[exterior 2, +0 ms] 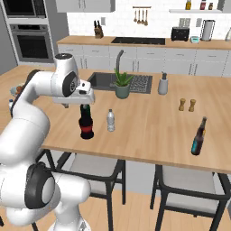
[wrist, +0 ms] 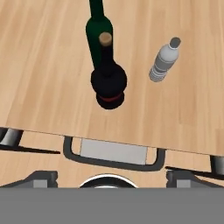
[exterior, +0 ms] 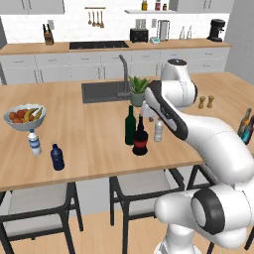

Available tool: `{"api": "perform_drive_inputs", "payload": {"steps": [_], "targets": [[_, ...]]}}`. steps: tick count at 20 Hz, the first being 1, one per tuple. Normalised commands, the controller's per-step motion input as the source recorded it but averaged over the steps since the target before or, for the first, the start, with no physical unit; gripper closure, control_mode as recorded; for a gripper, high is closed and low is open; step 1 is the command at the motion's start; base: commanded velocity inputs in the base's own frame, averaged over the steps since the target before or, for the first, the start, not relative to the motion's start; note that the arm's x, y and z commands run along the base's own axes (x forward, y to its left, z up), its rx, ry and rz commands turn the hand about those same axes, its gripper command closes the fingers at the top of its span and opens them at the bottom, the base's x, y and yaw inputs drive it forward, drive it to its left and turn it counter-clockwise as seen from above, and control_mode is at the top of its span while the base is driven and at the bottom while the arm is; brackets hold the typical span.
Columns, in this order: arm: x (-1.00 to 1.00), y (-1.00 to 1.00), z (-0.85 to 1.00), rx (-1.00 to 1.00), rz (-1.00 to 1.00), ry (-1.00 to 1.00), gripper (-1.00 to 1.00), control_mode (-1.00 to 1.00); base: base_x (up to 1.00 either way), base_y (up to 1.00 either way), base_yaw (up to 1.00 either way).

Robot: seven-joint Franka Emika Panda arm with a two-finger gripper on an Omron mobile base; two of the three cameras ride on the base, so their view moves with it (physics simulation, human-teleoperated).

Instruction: Move the plastic bottles in the middle to the plastics group, and the glass bottles in the middle to the glass group.

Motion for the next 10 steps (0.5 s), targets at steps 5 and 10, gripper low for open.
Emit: {"api": "perform_drive_inputs", "payload": {"steps": [5, 10], "targets": [[0.52, 0.02, -0.53, 0.0, 0.01, -0.13, -1.0, -1.0, 0.0, 0.0, 0.0], [0.0, 0.31, -0.25, -0.01, 0.07, -0.14, -1.0, -1.0, 0.0, 0.0, 0.0]]}}
